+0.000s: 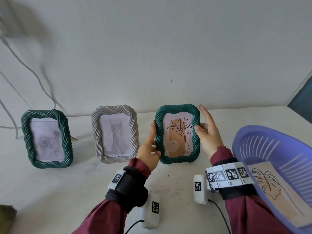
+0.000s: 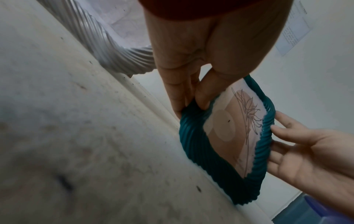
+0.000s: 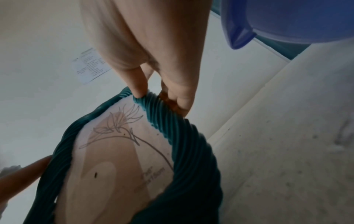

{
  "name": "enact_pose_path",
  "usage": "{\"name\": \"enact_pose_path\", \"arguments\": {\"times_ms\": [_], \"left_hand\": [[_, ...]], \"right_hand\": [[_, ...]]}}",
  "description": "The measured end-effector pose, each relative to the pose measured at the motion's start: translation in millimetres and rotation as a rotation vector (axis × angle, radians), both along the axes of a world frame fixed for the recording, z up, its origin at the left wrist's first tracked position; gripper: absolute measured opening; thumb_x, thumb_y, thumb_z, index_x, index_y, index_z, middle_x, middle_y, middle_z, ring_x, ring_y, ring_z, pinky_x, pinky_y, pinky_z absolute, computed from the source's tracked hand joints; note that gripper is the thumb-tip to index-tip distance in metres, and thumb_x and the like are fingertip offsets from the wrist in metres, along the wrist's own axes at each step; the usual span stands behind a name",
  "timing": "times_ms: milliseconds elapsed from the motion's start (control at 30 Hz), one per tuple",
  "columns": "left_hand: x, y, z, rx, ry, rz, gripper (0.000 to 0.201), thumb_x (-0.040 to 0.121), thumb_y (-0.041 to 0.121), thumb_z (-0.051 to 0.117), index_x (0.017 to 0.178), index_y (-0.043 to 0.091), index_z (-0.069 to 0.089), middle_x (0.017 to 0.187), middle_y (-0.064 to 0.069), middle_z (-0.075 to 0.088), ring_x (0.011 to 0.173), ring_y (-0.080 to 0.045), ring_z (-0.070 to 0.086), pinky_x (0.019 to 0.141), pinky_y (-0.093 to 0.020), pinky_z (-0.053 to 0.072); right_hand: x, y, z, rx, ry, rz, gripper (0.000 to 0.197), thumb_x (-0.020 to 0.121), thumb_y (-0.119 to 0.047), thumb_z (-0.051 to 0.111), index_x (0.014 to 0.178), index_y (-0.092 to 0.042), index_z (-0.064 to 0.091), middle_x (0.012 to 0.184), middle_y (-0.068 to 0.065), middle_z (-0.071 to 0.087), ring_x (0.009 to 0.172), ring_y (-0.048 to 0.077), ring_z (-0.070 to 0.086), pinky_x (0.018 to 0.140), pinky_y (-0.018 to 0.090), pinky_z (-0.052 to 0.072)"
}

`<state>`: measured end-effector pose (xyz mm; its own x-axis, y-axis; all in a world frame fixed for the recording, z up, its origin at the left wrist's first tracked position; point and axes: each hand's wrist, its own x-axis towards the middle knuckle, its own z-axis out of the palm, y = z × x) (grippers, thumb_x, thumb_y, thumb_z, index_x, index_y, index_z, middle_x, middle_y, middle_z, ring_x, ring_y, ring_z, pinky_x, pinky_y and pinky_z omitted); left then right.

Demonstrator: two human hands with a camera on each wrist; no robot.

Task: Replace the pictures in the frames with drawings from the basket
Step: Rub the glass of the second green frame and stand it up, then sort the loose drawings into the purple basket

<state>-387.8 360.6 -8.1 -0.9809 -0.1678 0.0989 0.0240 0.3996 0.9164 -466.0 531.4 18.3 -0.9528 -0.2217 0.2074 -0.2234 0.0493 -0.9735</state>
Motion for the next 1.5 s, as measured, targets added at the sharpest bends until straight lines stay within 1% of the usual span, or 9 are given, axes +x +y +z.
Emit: {"name": "enact_pose_path", "arguments": {"times_ms": [233, 400, 733, 900, 1067, 1233, 1333, 1433, 1500], "left_hand": [[4.2, -1.0, -2.3, -0.051, -0.047, -0.020, 0.096, 0.085, -0.012, 0.041, 0.126, 0.059, -0.009, 0.089, 0.005, 0.052, 0.079, -0.010, 0.058, 0.068, -0.013, 0.050], [7.8, -1.6, -0.5, -0.054, -0.065, -0.031, 0.093, 0.086, -0.013, 0.041, 0.129, 0.053, -0.010, 0.086, 0.005, 0.052, 0.078, -0.006, 0.057, 0.062, -0.004, 0.047], [16.2, -2.7, 1.6, -0.104, -0.070, -0.033, 0.096, 0.086, -0.007, 0.048, 0.124, 0.056, -0.013, 0.116, -0.008, 0.056, 0.095, -0.014, 0.058, 0.078, -0.012, 0.046], [36.5, -3.3, 3.6, -0.246, -0.088, 0.075, 0.083, 0.085, 0.006, 0.059, 0.146, 0.023, 0.006, 0.135, -0.007, 0.044, 0.124, -0.017, 0.044, 0.094, -0.017, 0.029], [79.3, 6.5, 13.9, -0.154, 0.066, 0.097, 0.045, 0.082, 0.001, 0.057, 0.116, 0.030, 0.052, 0.097, 0.008, 0.060, 0.090, -0.007, 0.057, 0.082, -0.022, 0.045], [121.7, 28.9, 13.2, -0.116, -0.014, -0.256, 0.039, 0.082, 0.003, 0.054, 0.089, 0.042, 0.053, 0.074, 0.006, 0.066, 0.070, -0.001, 0.057, 0.060, -0.007, 0.041], [132.3, 39.8, 7.9, -0.110, -0.033, -0.352, 0.038, 0.082, 0.005, 0.054, 0.087, 0.043, 0.054, 0.074, 0.006, 0.066, 0.071, -0.001, 0.057, 0.060, -0.007, 0.041], [132.8, 51.8, 2.8, -0.139, -0.046, -0.433, 0.039, 0.082, 0.006, 0.053, 0.087, 0.044, 0.052, 0.074, 0.010, 0.065, 0.073, -0.003, 0.058, 0.062, -0.007, 0.042], [128.0, 62.7, 0.6, -0.148, -0.055, -0.461, 0.034, 0.082, 0.007, 0.053, 0.090, 0.041, 0.054, 0.076, 0.011, 0.065, 0.072, -0.006, 0.059, 0.062, -0.006, 0.041]], "right_hand": [[6.6, -2.3, 0.1, 0.191, 0.072, -0.078, 0.070, 0.090, 0.005, 0.046, 0.135, -0.046, 0.029, 0.117, -0.003, 0.058, 0.094, 0.020, 0.059, 0.091, 0.032, 0.050], [10.0, -4.0, 2.5, 0.296, 0.077, -0.123, 0.067, 0.092, 0.001, 0.044, 0.140, -0.042, 0.025, 0.126, -0.005, 0.056, 0.085, 0.015, 0.057, 0.074, 0.010, 0.043], [28.5, -1.5, 17.7, 0.372, 0.056, -0.144, 0.064, 0.093, -0.005, 0.046, 0.143, -0.036, 0.020, 0.140, 0.000, 0.045, 0.111, 0.016, 0.052, 0.097, 0.023, 0.039], [53.8, 11.0, 24.2, 0.393, 0.029, -0.193, 0.049, 0.093, -0.012, 0.048, 0.138, -0.027, 0.036, 0.141, 0.001, 0.043, 0.123, 0.020, 0.046, 0.097, 0.026, 0.036], [98.6, 26.4, 24.6, 0.301, 0.036, -0.250, 0.028, 0.092, -0.011, 0.049, 0.110, -0.030, 0.059, 0.107, -0.002, 0.065, 0.098, 0.015, 0.062, 0.091, 0.033, 0.048], [157.2, 43.4, 20.4, 0.217, 0.050, -0.393, 0.038, 0.091, -0.004, 0.045, 0.101, -0.038, 0.057, 0.087, -0.001, 0.070, 0.059, 0.005, 0.062, 0.067, 0.032, 0.052], [182.1, 57.4, 12.2, 0.273, 0.136, -0.522, 0.034, 0.088, -0.007, 0.050, 0.095, -0.040, 0.058, 0.081, -0.008, 0.069, 0.070, 0.006, 0.062, 0.069, 0.026, 0.051], [197.5, 72.9, 5.2, 0.392, 0.232, -0.697, 0.024, 0.087, -0.008, 0.053, 0.099, -0.025, 0.064, 0.084, -0.006, 0.067, 0.078, 0.010, 0.060, 0.068, 0.006, 0.044], [202.4, 85.1, 5.0, 0.528, 0.333, -0.764, 0.027, 0.082, -0.013, 0.051, 0.103, -0.013, 0.067, 0.089, -0.002, 0.067, 0.083, 0.018, 0.060, 0.074, 0.010, 0.041]]}}
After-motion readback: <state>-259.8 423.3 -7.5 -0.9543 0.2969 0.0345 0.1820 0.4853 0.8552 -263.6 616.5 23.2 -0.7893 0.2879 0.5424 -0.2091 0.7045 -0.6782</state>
